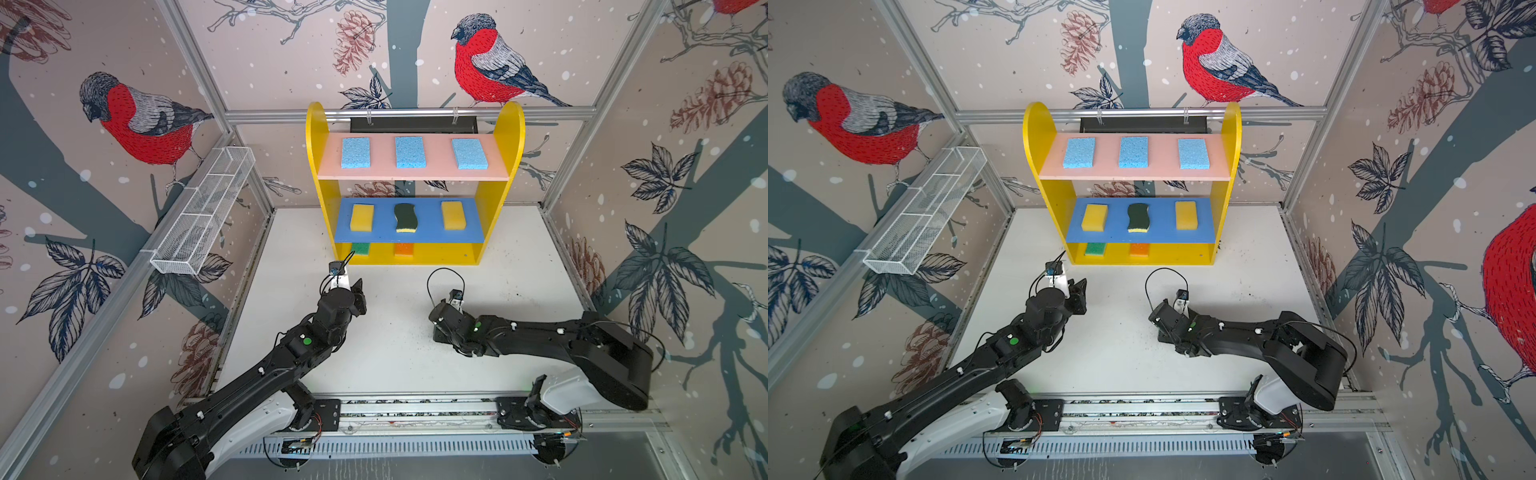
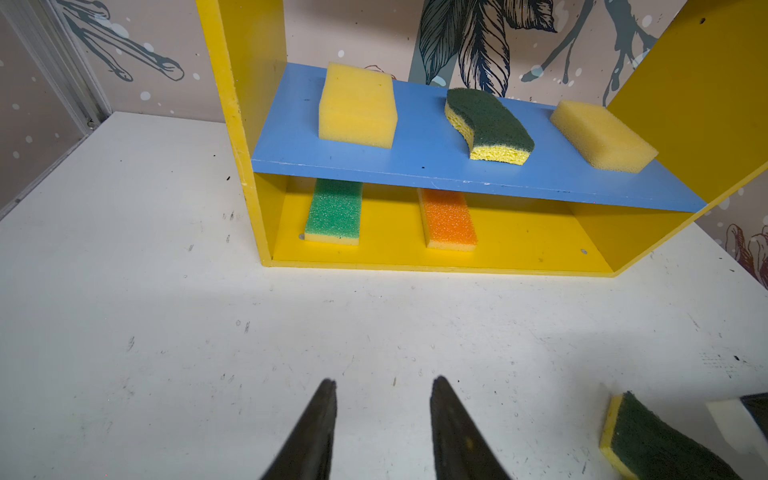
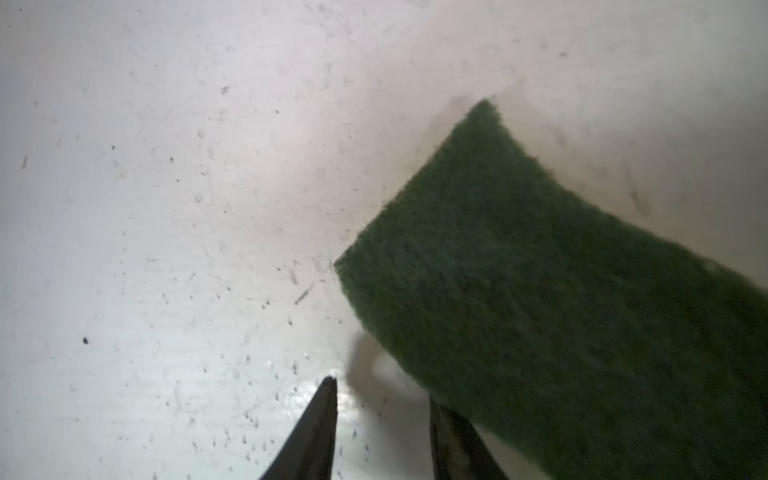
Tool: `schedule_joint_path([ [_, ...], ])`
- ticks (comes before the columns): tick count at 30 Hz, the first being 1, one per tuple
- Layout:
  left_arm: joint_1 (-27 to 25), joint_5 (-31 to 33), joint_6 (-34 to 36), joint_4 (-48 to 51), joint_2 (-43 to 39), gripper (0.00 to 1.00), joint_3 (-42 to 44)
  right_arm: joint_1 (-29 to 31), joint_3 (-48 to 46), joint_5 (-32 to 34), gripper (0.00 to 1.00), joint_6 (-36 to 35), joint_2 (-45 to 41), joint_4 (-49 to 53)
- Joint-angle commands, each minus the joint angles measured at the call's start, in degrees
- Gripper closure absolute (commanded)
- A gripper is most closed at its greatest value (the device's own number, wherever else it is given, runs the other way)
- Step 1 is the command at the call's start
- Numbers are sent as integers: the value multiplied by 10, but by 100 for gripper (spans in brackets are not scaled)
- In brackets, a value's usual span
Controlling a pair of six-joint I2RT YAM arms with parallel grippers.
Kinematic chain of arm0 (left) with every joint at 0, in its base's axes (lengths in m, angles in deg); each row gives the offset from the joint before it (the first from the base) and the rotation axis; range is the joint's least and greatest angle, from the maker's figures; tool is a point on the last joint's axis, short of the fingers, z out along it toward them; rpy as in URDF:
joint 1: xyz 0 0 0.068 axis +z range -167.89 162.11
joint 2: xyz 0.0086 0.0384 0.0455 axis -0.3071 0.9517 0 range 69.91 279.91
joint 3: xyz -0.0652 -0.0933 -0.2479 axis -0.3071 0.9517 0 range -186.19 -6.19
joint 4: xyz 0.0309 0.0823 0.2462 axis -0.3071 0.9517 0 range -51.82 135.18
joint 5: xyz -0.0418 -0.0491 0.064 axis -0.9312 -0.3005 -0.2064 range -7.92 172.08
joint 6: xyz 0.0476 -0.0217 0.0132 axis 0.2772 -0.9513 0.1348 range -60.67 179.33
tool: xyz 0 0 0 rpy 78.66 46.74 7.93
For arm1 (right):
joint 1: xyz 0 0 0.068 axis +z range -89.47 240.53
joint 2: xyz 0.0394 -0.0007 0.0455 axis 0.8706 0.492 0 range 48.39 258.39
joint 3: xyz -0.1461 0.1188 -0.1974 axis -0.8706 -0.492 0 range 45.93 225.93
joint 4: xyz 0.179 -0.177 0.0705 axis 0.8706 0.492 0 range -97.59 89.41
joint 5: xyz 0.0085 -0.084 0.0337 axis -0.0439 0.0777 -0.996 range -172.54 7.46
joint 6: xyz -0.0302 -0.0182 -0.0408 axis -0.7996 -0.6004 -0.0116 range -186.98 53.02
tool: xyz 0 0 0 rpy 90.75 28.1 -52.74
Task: Place and organize the cleaning sponges onto the shelf
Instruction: 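Close the right gripper on the dark green scrub sponge, then lift the scrub sponge and carry it with the right gripper toward the shelf base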
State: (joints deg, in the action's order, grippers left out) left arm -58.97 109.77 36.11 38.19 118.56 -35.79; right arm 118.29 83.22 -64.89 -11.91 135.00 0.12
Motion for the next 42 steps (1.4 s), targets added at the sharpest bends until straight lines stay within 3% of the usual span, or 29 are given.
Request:
schedule_joint_path([
  [1, 0, 14, -6, 13, -6, 61, 1, -11, 18, 14, 62, -45, 19, -20],
  [14, 0, 24, -8, 42, -21, 62, -5, -68, 84, -8, 61, -136, 63, -44],
  [17, 0, 29, -8, 48, -25, 62, -10, -59, 91, 5, 50, -139, 42, -19],
  [21, 0, 24, -7, 44, -23, 61, -16, -43, 80, 48, 23, -127, -18, 33],
  [25, 0, 23, -14, 45, -8, 53, -23, -40, 41, 72, 8, -122, -104, 73],
  [31, 0, 29, -40, 49, -4, 32, -27, -38, -56, 123, 1, -121, -228, 90],
  [34, 0, 27, -50, 49, -10, 29, -26, -43, -99, 157, 0, -129, -263, 76],
  [42, 0, 33, -61, 70, -46, 27, -26, -49, -172, 122, 0, -161, -306, -4],
])
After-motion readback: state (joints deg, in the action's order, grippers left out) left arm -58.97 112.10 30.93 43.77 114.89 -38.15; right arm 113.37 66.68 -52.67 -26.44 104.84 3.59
